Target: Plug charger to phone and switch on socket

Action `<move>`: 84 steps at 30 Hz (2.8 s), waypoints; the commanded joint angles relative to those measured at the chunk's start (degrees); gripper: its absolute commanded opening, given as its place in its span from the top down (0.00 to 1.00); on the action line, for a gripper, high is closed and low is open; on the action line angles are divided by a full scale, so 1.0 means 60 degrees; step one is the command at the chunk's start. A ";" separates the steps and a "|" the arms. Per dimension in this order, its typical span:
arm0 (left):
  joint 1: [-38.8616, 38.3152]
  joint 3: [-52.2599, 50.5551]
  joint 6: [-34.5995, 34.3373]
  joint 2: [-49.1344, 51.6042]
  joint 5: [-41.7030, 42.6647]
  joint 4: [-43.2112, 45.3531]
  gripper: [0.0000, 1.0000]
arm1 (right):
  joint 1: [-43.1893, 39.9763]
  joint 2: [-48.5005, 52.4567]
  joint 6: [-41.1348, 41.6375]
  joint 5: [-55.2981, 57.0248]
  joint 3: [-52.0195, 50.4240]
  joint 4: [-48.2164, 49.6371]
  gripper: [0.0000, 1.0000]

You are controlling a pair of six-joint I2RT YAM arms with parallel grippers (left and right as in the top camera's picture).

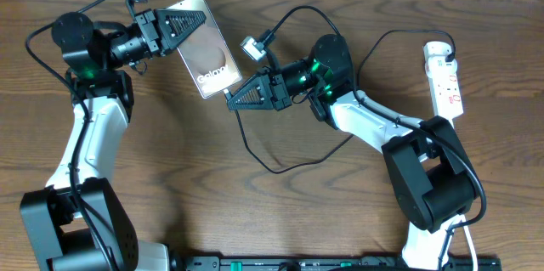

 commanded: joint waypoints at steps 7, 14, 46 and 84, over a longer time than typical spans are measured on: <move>-0.0102 0.0175 0.0127 -0.0160 0.0976 0.0047 0.93 | -0.0091 -0.0051 -0.0208 0.1035 0.0102 0.0062 0.99; -0.0102 0.0175 0.0127 -0.0160 0.0951 0.0044 0.93 | -0.0080 -0.0051 -0.0208 0.1053 0.0102 0.0058 0.99; -0.0073 0.0175 0.0157 -0.0160 0.0317 0.0044 0.93 | 0.0135 -0.0051 -0.0346 0.0736 0.0098 -0.0175 0.99; -0.0087 0.0171 0.0521 -0.0160 0.1392 0.0044 0.93 | 0.0095 -0.0051 -0.0412 0.2317 0.0098 -0.0470 0.99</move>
